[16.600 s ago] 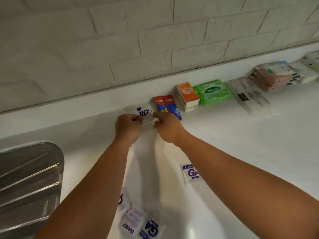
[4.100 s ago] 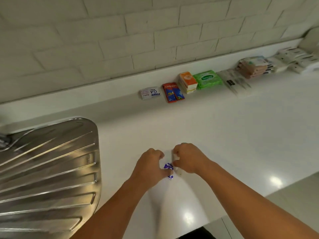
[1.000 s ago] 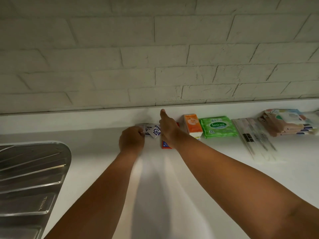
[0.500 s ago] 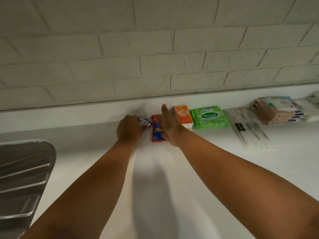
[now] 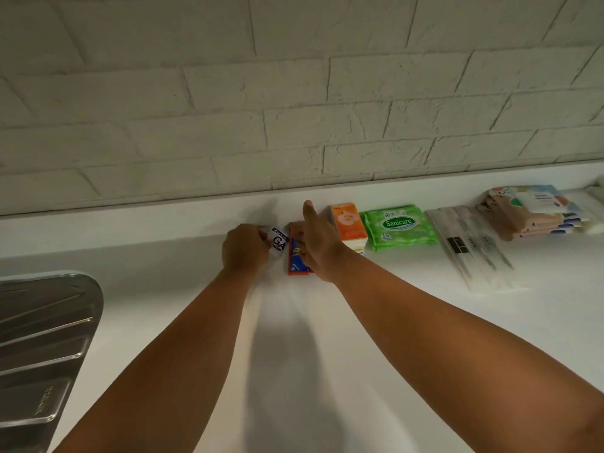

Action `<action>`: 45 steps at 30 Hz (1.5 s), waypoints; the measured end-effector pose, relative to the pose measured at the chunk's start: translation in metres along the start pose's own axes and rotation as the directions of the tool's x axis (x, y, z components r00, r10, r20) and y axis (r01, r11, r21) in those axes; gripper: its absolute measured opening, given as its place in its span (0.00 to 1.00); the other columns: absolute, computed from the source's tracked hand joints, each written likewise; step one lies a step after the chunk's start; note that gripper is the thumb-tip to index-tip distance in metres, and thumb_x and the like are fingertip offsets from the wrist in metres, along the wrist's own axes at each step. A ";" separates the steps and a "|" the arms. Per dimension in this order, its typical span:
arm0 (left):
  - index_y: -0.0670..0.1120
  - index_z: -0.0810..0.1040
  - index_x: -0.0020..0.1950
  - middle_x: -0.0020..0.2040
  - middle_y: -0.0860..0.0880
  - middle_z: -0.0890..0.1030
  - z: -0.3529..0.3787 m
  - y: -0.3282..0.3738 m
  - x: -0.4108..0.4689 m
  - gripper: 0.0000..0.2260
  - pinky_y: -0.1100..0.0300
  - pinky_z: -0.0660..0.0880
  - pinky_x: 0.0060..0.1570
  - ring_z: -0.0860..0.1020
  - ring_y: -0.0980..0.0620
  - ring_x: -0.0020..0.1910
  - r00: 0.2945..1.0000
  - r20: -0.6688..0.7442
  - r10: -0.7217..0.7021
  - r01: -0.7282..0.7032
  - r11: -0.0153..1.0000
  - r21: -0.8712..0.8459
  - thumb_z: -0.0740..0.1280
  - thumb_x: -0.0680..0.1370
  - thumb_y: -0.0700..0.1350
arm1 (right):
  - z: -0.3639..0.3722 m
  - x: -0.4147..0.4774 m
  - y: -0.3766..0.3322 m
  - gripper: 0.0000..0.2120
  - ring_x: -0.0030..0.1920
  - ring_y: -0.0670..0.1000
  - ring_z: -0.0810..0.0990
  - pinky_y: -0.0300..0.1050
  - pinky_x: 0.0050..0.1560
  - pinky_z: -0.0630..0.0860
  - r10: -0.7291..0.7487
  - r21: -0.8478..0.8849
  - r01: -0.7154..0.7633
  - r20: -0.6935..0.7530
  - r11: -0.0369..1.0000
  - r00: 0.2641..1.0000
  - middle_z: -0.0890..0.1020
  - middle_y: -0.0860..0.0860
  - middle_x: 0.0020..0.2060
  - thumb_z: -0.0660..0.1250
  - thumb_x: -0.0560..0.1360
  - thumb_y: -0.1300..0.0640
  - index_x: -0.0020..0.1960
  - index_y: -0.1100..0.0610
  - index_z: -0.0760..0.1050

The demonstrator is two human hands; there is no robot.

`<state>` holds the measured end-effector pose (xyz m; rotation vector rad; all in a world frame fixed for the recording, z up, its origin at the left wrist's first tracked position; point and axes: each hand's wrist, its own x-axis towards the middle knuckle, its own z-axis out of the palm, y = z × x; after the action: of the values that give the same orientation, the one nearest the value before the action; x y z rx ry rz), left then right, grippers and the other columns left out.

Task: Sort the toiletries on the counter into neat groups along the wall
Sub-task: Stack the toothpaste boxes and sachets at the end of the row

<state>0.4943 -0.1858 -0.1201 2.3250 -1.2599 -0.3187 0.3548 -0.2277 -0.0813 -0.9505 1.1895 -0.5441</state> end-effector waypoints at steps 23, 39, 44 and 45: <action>0.48 0.86 0.55 0.50 0.46 0.86 -0.012 -0.025 0.016 0.09 0.61 0.73 0.43 0.83 0.46 0.48 0.966 -0.052 -0.255 0.226 0.922 -0.315 0.71 0.75 0.45 | 0.059 0.035 -0.001 0.36 0.54 0.54 0.80 0.52 0.65 0.73 0.044 0.021 -0.045 0.020 0.999 0.999 0.79 0.55 0.45 0.49 0.79 0.32 0.69 0.61 0.69; 0.48 0.84 0.53 0.49 0.47 0.85 -0.005 -0.034 0.011 0.10 0.59 0.68 0.41 0.81 0.44 0.49 0.974 -0.161 -0.160 0.138 0.981 -0.138 0.68 0.78 0.51 | 0.067 0.041 0.001 0.49 0.62 0.58 0.76 0.58 0.67 0.69 0.051 -0.020 -0.052 -0.013 0.998 0.999 0.76 0.57 0.64 0.48 0.67 0.23 0.75 0.57 0.64; 0.47 0.82 0.55 0.52 0.43 0.81 -0.009 -0.053 0.008 0.08 0.56 0.72 0.46 0.79 0.42 0.53 0.971 -0.231 -0.062 0.031 0.990 -0.134 0.67 0.78 0.45 | 0.066 0.042 -0.002 0.45 0.68 0.60 0.71 0.61 0.71 0.64 0.057 -0.027 -0.058 -0.022 0.998 0.998 0.71 0.58 0.70 0.49 0.72 0.25 0.75 0.56 0.64; 0.47 0.82 0.56 0.53 0.43 0.80 -0.009 -0.057 0.010 0.09 0.54 0.73 0.49 0.78 0.41 0.54 0.976 -0.213 -0.053 0.024 0.990 -0.135 0.68 0.78 0.45 | 0.067 0.042 -0.002 0.45 0.69 0.60 0.70 0.62 0.72 0.62 0.061 -0.037 -0.062 -0.019 0.997 0.998 0.70 0.58 0.71 0.48 0.72 0.25 0.76 0.56 0.64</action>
<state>0.5442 -0.1649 -0.1413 2.2060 -1.0567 -0.1514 0.4310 -0.2400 -0.0965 -0.9393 1.2451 -0.4834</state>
